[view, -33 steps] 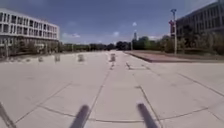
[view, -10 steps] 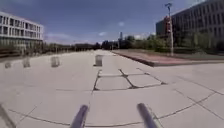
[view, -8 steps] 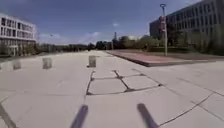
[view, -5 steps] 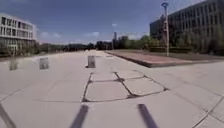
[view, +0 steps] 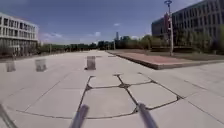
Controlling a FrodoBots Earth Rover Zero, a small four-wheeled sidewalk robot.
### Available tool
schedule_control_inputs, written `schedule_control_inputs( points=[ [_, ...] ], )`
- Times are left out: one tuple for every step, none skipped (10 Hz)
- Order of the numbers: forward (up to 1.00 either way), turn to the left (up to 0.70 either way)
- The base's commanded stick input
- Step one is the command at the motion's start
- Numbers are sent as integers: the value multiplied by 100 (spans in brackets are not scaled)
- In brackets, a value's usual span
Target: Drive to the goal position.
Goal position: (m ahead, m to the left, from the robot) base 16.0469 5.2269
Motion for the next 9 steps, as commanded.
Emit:
schedule_control_inputs(
  points=[
    [70, -35],
    [70, -32],
    [70, -25],
    [70, -8],
    [70, 0],
    [70, 0],
    [70, 0],
    [70, 0],
    [70, 0]
  ],
)
